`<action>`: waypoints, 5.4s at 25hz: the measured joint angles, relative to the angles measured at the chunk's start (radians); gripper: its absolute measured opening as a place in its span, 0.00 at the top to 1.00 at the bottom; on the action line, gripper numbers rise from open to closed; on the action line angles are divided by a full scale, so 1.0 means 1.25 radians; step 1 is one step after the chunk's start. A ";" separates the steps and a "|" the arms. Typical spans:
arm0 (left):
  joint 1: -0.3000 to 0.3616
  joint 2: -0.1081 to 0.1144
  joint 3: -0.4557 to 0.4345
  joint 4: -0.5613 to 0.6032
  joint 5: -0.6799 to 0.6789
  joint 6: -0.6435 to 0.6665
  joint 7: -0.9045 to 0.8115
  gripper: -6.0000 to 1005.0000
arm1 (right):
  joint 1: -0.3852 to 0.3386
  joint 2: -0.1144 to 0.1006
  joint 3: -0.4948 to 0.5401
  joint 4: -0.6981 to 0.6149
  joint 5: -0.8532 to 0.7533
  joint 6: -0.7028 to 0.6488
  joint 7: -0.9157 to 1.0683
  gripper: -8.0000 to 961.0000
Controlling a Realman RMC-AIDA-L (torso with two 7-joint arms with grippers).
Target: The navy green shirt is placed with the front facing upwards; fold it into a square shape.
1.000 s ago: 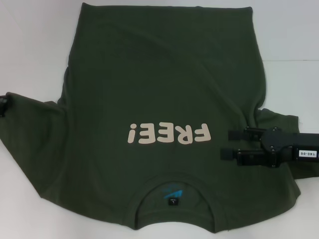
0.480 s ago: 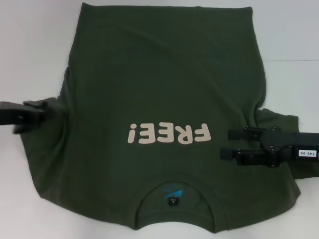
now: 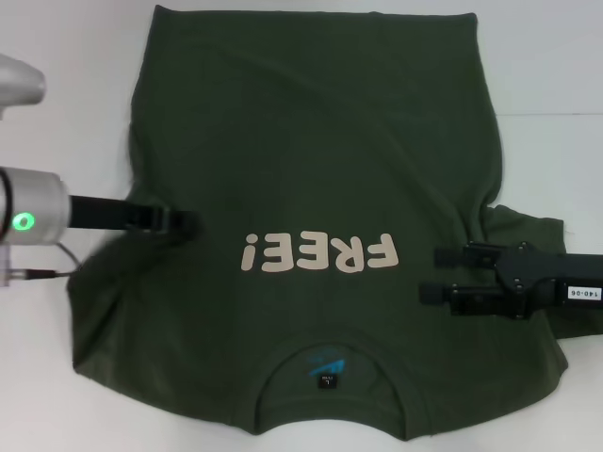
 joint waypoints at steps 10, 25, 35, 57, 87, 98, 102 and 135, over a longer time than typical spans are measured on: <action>0.040 0.002 -0.011 -0.155 -0.349 -0.086 0.116 0.72 | -0.001 -0.004 0.001 0.000 0.000 -0.007 0.001 0.09; 0.073 -0.001 -0.005 -0.205 -0.443 -0.002 0.400 0.25 | -0.003 -0.072 0.038 -0.008 -0.006 0.007 0.168 0.10; 0.069 -0.002 0.026 -0.250 -0.442 0.036 0.559 0.14 | -0.029 -0.175 0.086 -0.019 -0.079 0.011 0.343 0.11; 0.076 -0.003 0.102 -0.295 -0.404 0.058 0.710 0.14 | -0.034 -0.122 0.175 -0.024 -0.277 0.151 0.428 0.13; 0.085 0.000 0.096 -0.293 -0.403 0.042 0.722 0.14 | -0.010 -0.069 0.176 0.050 -0.253 0.267 0.401 0.72; 0.086 -0.001 0.096 -0.296 -0.403 0.042 0.729 0.14 | -0.024 -0.059 0.208 0.052 -0.224 0.267 0.350 0.98; 0.085 -0.001 0.096 -0.299 -0.408 0.042 0.726 0.14 | -0.035 -0.060 0.259 0.047 -0.179 0.268 0.315 0.97; 0.088 -0.004 0.074 -0.326 -0.454 0.043 0.723 0.14 | 0.100 -0.133 0.165 0.046 -0.143 0.289 0.309 0.89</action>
